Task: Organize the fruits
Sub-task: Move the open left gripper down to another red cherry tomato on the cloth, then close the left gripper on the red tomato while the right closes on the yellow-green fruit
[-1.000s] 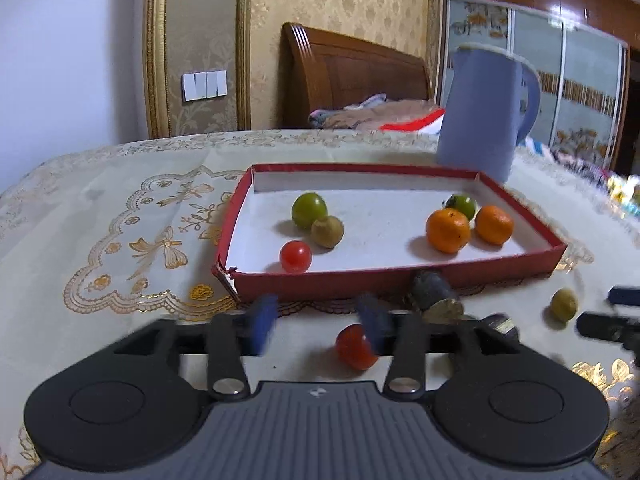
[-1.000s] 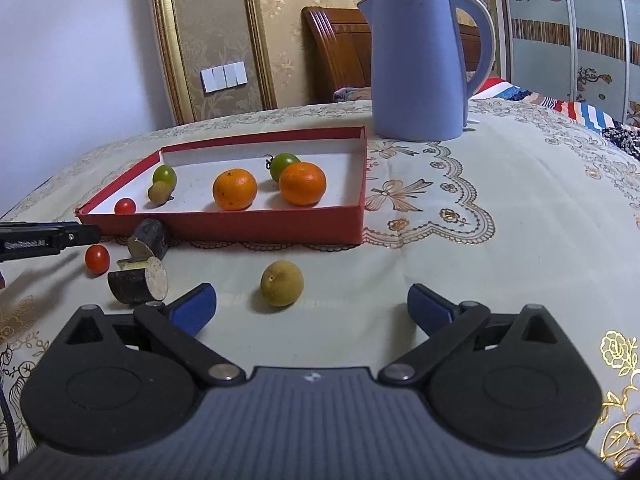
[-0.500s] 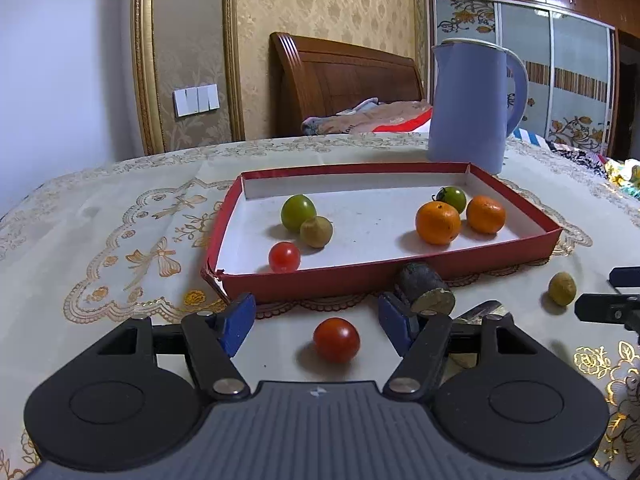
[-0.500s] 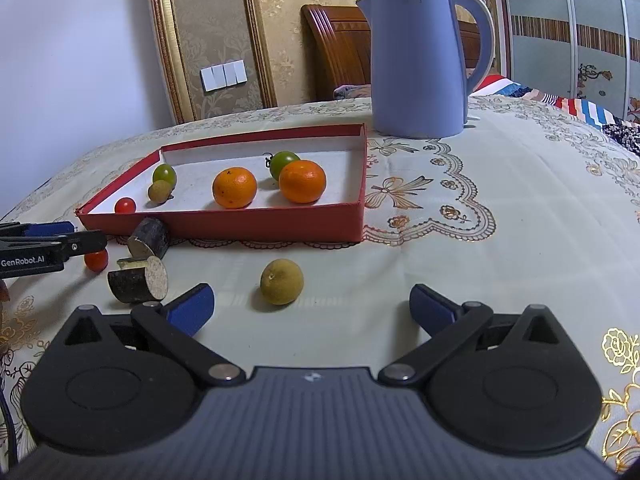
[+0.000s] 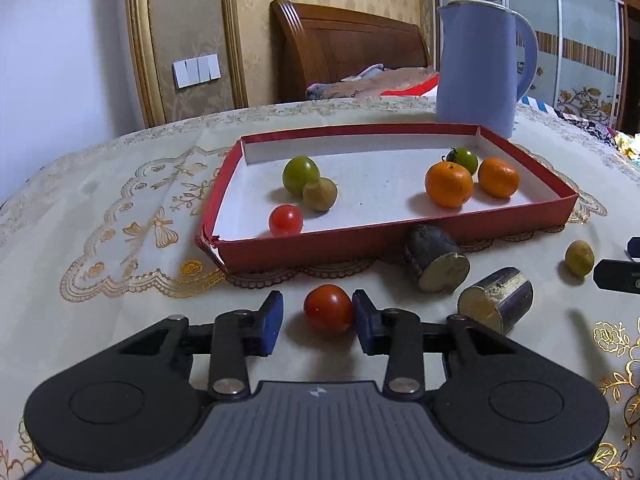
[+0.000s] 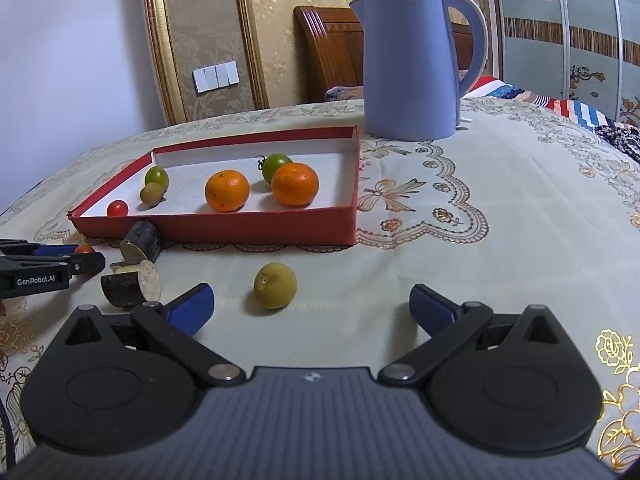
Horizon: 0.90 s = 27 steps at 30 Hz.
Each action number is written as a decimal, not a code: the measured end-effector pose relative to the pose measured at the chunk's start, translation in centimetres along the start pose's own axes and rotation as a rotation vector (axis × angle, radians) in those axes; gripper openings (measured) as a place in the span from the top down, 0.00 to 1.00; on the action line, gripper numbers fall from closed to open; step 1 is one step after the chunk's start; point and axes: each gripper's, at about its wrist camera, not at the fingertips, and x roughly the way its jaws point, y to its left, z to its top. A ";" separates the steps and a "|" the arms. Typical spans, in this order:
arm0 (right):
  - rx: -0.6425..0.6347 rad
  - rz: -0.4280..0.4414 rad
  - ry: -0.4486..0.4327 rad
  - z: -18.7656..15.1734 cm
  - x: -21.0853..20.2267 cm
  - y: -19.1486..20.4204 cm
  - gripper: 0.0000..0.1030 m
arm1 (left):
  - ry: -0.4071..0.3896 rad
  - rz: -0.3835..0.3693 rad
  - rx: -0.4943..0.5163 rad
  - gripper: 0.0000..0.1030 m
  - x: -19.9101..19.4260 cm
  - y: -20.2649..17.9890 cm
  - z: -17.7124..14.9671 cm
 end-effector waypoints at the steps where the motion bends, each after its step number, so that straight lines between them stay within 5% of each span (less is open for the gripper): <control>1: 0.003 0.001 -0.002 0.0 0.0 -0.1 0.00 | -0.001 0.002 0.000 0.64 0.0 -0.1 0.0; 11: -0.046 0.005 -0.012 0.2 0.1 1.1 0.01 | 0.005 0.013 -0.022 0.64 0.3 0.3 0.2; 27: -0.067 -0.009 0.031 0.8 1.9 2.6 0.27 | 0.009 0.013 -0.038 0.64 0.3 0.4 0.2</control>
